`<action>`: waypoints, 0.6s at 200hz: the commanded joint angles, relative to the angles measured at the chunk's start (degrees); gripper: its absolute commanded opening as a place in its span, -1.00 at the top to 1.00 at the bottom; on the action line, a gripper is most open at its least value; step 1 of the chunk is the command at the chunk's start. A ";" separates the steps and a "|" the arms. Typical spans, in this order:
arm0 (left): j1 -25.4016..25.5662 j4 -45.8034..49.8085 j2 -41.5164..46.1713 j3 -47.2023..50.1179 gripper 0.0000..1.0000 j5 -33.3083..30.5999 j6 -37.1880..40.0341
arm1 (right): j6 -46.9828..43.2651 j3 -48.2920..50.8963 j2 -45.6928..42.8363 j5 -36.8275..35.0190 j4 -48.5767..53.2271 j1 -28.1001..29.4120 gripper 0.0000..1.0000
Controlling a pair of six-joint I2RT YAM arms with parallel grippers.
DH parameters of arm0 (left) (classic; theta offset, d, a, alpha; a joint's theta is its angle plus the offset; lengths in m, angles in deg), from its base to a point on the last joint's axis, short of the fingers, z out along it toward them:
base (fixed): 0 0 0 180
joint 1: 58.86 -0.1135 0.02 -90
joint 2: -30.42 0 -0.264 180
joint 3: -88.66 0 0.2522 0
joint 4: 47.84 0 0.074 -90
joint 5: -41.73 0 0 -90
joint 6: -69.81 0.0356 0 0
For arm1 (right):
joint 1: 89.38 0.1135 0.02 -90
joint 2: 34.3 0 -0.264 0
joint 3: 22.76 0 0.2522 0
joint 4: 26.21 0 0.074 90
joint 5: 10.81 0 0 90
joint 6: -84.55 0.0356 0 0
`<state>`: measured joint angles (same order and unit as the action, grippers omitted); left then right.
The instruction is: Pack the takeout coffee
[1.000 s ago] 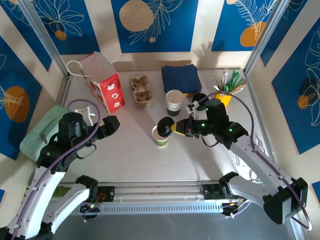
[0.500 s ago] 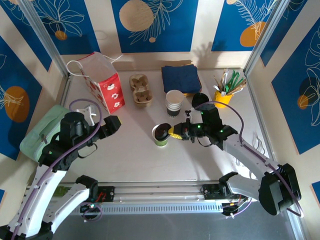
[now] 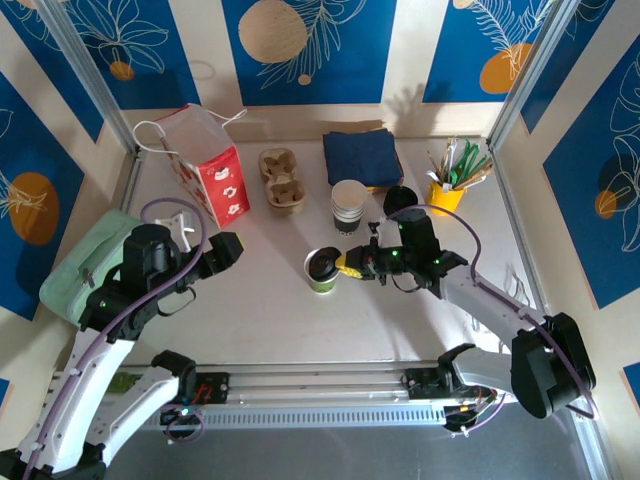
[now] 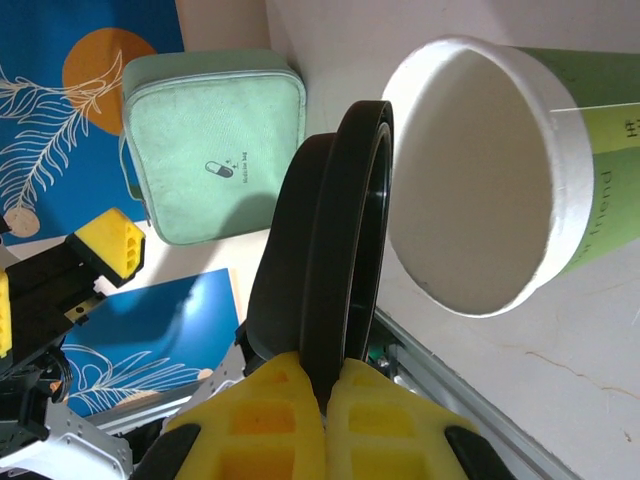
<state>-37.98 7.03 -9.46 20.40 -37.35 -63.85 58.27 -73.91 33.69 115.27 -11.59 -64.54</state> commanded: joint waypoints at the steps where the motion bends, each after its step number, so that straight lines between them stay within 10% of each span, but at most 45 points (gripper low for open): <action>1: -0.49 -1.20 0.33 0.47 -0.93 0.94 -0.80 | 0.27 1.21 0.73 0.89 -1.30 -0.45 0.96; 120: -0.49 -1.03 0.13 0.36 -0.93 1.56 -1.11 | -1.85 1.52 3.36 -1.14 0.32 -1.02 0.66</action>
<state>-37.98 7.03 -9.50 20.47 -36.70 -64.75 57.79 -73.10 36.42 114.57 -12.00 -65.30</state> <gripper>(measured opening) 0.963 0.166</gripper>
